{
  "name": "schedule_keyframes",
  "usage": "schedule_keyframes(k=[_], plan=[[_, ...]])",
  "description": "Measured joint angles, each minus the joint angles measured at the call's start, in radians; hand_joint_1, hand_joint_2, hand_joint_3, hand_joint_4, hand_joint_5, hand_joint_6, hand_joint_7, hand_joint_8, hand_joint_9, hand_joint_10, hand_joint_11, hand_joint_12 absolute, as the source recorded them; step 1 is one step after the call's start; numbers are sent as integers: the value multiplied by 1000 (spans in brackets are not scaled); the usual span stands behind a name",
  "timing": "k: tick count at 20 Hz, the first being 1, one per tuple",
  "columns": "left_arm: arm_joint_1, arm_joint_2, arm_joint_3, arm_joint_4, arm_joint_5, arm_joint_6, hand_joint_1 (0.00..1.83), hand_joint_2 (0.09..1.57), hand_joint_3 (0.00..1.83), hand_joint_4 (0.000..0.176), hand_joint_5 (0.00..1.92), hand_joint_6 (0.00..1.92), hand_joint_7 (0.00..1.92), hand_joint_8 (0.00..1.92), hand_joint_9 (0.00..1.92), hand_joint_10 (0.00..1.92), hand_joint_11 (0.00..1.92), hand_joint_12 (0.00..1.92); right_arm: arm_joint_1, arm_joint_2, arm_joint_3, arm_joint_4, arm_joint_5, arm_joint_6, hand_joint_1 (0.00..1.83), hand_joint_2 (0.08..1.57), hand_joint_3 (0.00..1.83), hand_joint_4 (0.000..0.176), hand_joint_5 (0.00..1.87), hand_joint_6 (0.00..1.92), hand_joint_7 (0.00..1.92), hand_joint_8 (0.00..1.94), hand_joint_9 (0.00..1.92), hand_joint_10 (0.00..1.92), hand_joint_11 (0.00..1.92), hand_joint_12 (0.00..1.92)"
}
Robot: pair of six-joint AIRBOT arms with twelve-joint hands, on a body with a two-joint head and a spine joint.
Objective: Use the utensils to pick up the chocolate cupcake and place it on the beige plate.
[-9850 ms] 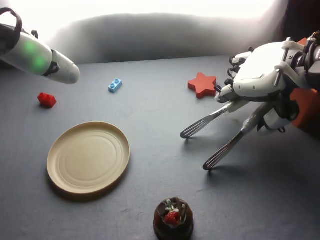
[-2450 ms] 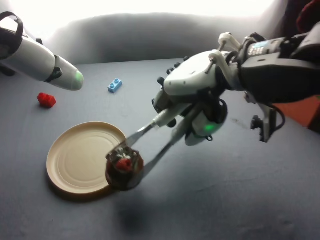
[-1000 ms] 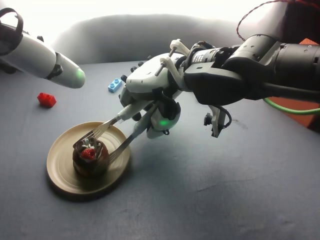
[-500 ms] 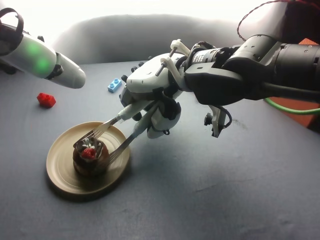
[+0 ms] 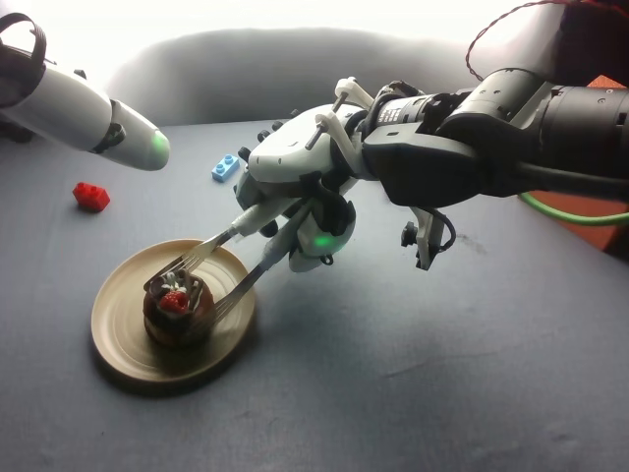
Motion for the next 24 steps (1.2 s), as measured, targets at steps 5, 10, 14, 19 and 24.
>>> schedule_keyframes(k=[5, 10, 14, 19, 24], plan=[[0, 0, 2, -1, 0, 0, 392, 1019, 0, 0, 226, 1, 277, 1, 205, 1, 0, 611, 0, 0, 0, 1, 0, -1, 1159, 1294, 1, 0, 662, 1370, 644, 1636, 599, 1670, 676, 1748], [0, 0, 2, -1, 0, 0, 364, 1027, 3, 0, 211, 0, 281, 1, 208, 1, 0, 618, 0, 0, 0, 1, 1, -4, 1128, 1296, 0, 0, 689, 1363, 627, 1649, 547, 1629, 662, 1705], [0, 0, 2, -1, 0, 0, 373, 1027, 0, 0, 213, 5, 278, 9, 203, 5, 0, 570, 0, 0, 0, 1, 1, -4, 1135, 1283, 0, 0, 702, 1342, 660, 1604, 560, 1606, 649, 1688], [0, 0, 2, -1, 0, 0, 367, 1023, 0, 0, 227, 2, 291, 1, 226, 3, 0, 628, 0, 0, 0, 1, 1, -5, 1140, 1284, 2, 0, 751, 1299, 603, 1650, 506, 1645, 558, 1763], [0, 0, 2, -1, 0, 0, 374, 1021, 0, 0, 230, 4, 302, 7, 229, 6, 0, 638, 0, 0, 0, 1, 1, -5, 1152, 1278, 1, 0, 783, 1257, 583, 1655, 440, 1577, 460, 1756]])
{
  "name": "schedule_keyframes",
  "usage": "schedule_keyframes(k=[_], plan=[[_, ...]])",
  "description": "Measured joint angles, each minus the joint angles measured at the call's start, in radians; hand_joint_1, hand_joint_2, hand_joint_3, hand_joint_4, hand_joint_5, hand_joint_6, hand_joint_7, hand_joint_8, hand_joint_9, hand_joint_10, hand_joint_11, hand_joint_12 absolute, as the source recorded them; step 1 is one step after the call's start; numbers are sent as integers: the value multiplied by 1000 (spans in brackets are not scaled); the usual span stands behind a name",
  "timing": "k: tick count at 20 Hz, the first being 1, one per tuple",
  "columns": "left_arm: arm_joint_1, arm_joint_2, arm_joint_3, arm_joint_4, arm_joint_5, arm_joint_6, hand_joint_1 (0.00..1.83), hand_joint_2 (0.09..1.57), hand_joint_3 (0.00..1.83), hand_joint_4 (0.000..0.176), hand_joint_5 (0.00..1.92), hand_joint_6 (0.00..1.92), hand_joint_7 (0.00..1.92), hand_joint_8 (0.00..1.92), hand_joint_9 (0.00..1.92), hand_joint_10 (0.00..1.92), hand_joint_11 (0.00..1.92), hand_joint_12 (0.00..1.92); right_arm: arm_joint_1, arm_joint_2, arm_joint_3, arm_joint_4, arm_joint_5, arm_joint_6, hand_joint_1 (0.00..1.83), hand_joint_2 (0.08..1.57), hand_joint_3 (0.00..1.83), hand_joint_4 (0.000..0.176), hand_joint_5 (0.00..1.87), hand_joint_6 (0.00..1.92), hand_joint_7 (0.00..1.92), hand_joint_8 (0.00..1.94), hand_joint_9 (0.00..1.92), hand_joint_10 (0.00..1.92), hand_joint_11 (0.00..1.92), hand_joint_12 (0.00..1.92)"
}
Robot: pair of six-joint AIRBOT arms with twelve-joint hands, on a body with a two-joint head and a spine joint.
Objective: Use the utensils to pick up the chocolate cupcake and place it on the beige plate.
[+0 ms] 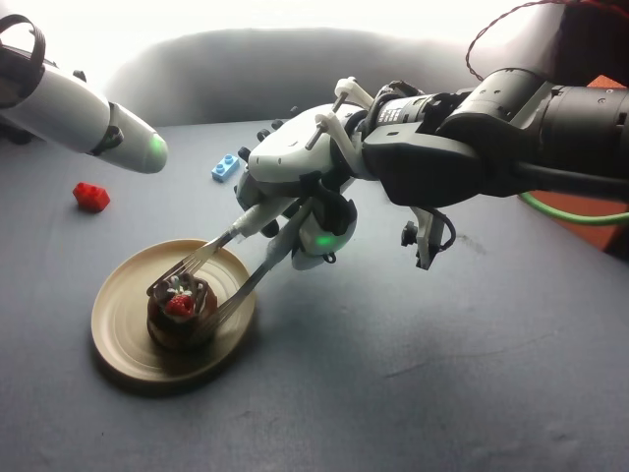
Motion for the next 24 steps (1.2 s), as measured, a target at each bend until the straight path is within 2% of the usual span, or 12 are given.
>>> schedule_keyframes(k=[1, 8, 12, 13, 15, 17, 18, 20, 21, 22, 24], plan=[[0, 0, 0, 0, 0, 0, 366, 1025, 1, 0, 222, 1, 300, 3, 227, 3, 0, 635, 0, 1, 0, 0, 0, 0, 1150, 1286, 2, 0, 782, 1270, 554, 1677, 376, 1576, 389, 1780], [0, 0, 0, 0, 0, 0, 377, 1025, 0, 0, 212, 1, 288, 1, 214, 0, 0, 648, 0, 1, 0, 0, 0, 0, 1117, 1309, 0, 0, 688, 1365, 583, 1682, 364, 1580, 387, 1771], [0, 0, 0, 0, 0, 0, 371, 1032, 1, 0, 210, 0, 273, 0, 194, 0, 0, 570, 0, 1, 0, 0, 0, 0, 1110, 1317, 2, 0, 677, 1386, 565, 1702, 361, 1592, 382, 1794], [0, 0, 0, 0, 0, 0, 366, 1033, 1, 0, 220, 2, 281, 2, 203, 3, 0, 585, 0, 1, 0, 0, 0, 0, 1112, 1306, 0, 0, 653, 1404, 624, 1634, 390, 1552, 401, 1764], [0, 0, 0, 0, 0, 0, 368, 1030, 0, 0, 221, 2, 284, 3, 203, 2, 0, 588, 0, 1, 0, 0, 0, 0, 1092, 1327, 1, 0, 636, 1442, 575, 1689, 363, 1567, 380, 1804], [0, 0, 4, 0, 0, 0, 370, 1031, 0, 0, 220, 0, 265, 0, 197, 0, 0, 619, 0, 1, 0, 0, 0, 0, 1101, 1332, 0, 0, 640, 1403, 560, 1744, 309, 1616, 305, 1871], [0, 0, 4, 2, 0, 0, 377, 1027, 0, 0, 219, 1, 271, 4, 196, 1, 0, 612, 0, 2, -1, 0, 0, -1, 1101, 1326, 0, 0, 638, 1410, 580, 1711, 312, 1599, 294, 1866], [0, 0, 4, 1, 0, 0, 381, 1023, 0, 0, 222, 1, 299, 10, 206, 4, 0, 572, 0, 3, -1, 0, 0, -1, 1066, 1360, 4, 0, 596, 1496, 513, 1775, 233, 1601, 166, 1909], [0, 0, 4, 1, 0, 0, 380, 1022, 0, 0, 223, 1, 305, 8, 214, 5, 0, 600, 0, 3, -1, 0, 0, -1, 1037, 1326, 0, 0, 606, 1520, 349, 1471, 209, 1595, 129, 1908], [0, 0, 4, 1, 0, 0, 379, 1024, 0, 0, 219, 2, 308, 5, 219, 5, 0, 642, 0, 3, -1, 0, 0, -1, 1038, 1312, 0, 0, 618, 1509, 344, 1362, 240, 1568, 164, 1877], [0, 0, 4, 1, 0, 0, 386, 1020, 0, 1, 224, 3, 301, 1, 219, 3, 0, 664, 0, 5, -1, 0, 0, -2, 1038, 1311, 0, 0, 614, 1516, 325, 1356, 240, 1568, 180, 1830]])
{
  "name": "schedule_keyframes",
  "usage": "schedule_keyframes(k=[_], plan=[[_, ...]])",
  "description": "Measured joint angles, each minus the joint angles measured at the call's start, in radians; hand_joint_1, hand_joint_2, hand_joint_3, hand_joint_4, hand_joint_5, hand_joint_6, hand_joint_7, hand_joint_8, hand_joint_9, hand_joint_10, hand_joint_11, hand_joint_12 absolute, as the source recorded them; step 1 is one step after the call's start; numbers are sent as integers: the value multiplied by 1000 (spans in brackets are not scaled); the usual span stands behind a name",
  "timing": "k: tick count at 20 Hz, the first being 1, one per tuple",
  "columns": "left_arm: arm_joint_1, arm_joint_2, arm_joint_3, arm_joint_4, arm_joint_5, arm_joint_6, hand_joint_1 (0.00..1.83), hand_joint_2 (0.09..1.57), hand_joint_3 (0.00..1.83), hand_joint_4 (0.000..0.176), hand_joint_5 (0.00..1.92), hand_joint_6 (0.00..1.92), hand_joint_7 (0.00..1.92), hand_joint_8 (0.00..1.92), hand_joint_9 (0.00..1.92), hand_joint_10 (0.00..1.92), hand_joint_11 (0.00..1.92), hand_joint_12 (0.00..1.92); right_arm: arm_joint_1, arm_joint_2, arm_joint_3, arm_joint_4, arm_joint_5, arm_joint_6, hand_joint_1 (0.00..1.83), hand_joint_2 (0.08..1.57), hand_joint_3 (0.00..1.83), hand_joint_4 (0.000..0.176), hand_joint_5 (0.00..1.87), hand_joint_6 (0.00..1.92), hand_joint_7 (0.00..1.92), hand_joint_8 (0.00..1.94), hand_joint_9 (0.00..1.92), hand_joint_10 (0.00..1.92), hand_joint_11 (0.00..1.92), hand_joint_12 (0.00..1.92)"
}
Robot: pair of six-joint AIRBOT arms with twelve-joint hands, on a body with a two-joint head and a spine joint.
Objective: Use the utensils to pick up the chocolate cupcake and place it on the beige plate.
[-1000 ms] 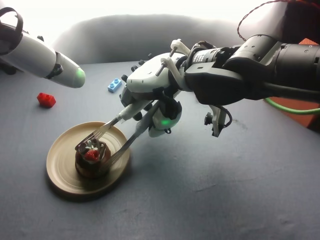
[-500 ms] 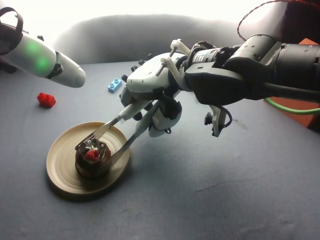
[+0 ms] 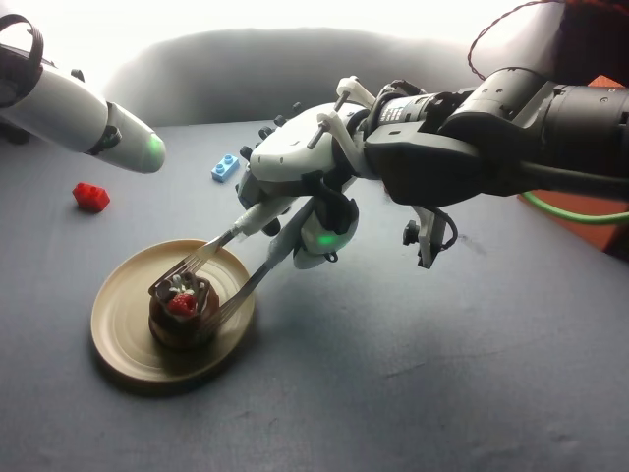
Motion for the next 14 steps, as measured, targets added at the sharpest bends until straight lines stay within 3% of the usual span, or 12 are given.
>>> schedule_keyframes(k=[4, 14], plan=[[0, 0, 0, 0, 0, 0, 377, 1026, 1, 0, 229, 2, 296, 1, 234, 3, 0, 740, 0, 2, -1, 0, 0, 0, 1039, 1312, 0, 0, 611, 1521, 326, 1299, 258, 1510, 212, 1778], [0, 0, 0, 0, 0, 0, 399, 1012, 0, 0, 243, 7, 297, 7, 232, 4, 0, 670, 2, 8, -6, -2, 0, 2, 1042, 1305, 2, 0, 622, 1506, 337, 1293, 246, 1509, 179, 1784]])
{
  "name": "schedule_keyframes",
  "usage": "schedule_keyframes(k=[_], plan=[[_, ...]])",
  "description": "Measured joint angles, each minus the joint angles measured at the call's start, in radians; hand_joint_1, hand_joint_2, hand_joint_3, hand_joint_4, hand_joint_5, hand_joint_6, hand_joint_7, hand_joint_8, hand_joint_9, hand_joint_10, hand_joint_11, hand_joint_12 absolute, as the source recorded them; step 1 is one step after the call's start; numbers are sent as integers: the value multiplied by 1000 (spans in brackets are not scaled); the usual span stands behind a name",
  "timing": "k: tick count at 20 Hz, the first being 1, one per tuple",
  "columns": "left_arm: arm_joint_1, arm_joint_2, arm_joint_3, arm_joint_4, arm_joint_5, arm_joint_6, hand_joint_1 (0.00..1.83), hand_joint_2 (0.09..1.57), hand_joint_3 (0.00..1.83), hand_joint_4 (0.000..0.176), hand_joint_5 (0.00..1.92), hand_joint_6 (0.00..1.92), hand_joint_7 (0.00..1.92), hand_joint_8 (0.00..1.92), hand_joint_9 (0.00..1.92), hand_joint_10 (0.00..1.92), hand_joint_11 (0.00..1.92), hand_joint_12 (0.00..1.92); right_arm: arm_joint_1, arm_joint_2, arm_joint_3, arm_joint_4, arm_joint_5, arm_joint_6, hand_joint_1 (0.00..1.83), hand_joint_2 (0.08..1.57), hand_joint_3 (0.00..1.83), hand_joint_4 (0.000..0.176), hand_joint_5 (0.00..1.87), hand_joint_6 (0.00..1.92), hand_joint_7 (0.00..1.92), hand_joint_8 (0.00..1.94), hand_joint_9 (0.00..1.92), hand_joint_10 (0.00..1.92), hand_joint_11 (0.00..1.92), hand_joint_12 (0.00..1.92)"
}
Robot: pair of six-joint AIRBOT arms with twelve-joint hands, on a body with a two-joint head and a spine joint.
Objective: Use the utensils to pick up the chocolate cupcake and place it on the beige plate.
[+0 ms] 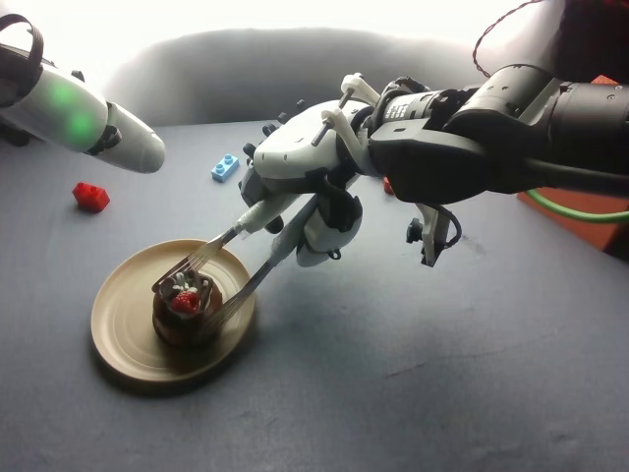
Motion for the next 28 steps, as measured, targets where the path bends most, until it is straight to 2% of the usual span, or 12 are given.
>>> schedule_keyframes(k=[2, 5, 8, 9, 10, 11, 13, 17, 21, 24, 26, 28], plan=[[0, 0, 0, 0, 0, 0, 395, 1018, 0, 0, 234, 1, 290, 1, 218, 1, 0, 666, 0, 0, 0, 0, 0, 0, 1035, 1315, 0, 0, 606, 1528, 323, 1305, 220, 1522, 145, 1800], [0, 0, 2, 0, 0, 0, 380, 1022, 1, 0, 221, 0, 306, 3, 220, 0, 0, 631, 1, 2, -2, 1, -1, 0, 1059, 1285, 0, 0, 654, 1460, 380, 1244, 291, 1470, 229, 1757], [0, 0, 2, 0, 0, 0, 366, 1026, 2, 3, 221, 1, 320, 6, 231, 3, 0, 704, 11, 6, -4, 0, -4, 8, 1046, 1298, 0, 0, 634, 1490, 386, 1200, 256, 1480, 191, 1829], [0, 0, 2, 0, 0, 0, 360, 1029, 2, 3, 212, 3, 329, 6, 227, 1, 0, 662, 17, 8, -6, 0, -2, 10, 1056, 1220, 0, 0, 457, 1024, 361, 1152, 237, 1432, 149, 1782], [0, 0, 2, 0, 0, 0, 361, 1027, 0, 1, 221, 5, 334, 5, 235, 3, 0, 670, 20, 10, -8, 0, -2, 10, 1049, 1209, 0, 0, 455, 824, 353, 1122, 220, 1415, 140, 1774], [0, 0, 2, 0, 0, 0, 365, 1025, 0, 0, 228, 5, 339, 4, 236, 2, 0, 649, 23, 11, -10, 0, 0, 11, 1059, 1198, 0, 0, 461, 768, 345, 1097, 211, 1391, 141, 1763], [0, 0, 2, 0, 0, 0, 368, 1027, 1, 0, 225, 1, 302, 3, 231, 0, 0, 714, 23, 10, -12, 3, 3, 13, 1042, 1204, 1, 0, 455, 740, 325, 1121, 199, 1407, 132, 1779], [0, 0, 2, 0, 0, 0, 358, 1034, 1, 0, 227, 2, 274, 0, 212, 1, 0, 628, 23, 10, -14, 3, 2, 16, 1045, 1195, 0, 0, 469, 717, 367, 1117, 269, 1383, 182, 1742], [0, 0, 2, -1, 0, 0, 355, 1023, 0, 1, 243, 1, 288, 1, 236, 2, 0, 697, 26, 29, -33, 3, 0, 16, 1061, 1193, 1, 0, 468, 709, 363, 1138, 265, 1398, 165, 1728], [0, 0, 2, 0, 0, 0, 338, 1027, 2, 0, 222, 0, 266, 0, 221, 0, 0, 693, 53, 77, -90, 3, 1, 15, 1081, 1195, 2, 0, 414, 796, 334, 1152, 223, 1376, 86, 1688], [0, 0, 2, -1, 0, 0, 356, 1022, 0, 1, 228, 2, 274, 3, 223, 1, 0, 688, 74, 109, -130, 3, 23, 5, 1075, 1191, 0, 0, 441, 806, 398, 1136, 291, 1373, 189, 1704], [0, 0, 2, -1, 0, 0, 367, 1024, 0, 0, 227, 4, 292, 5, 226, 6, 0, 675, 80, 133, -167, 3, 38, -8, 1085, 1188, 0, 0, 437, 788, 368, 1157, 284, 1402, 197, 1686]])
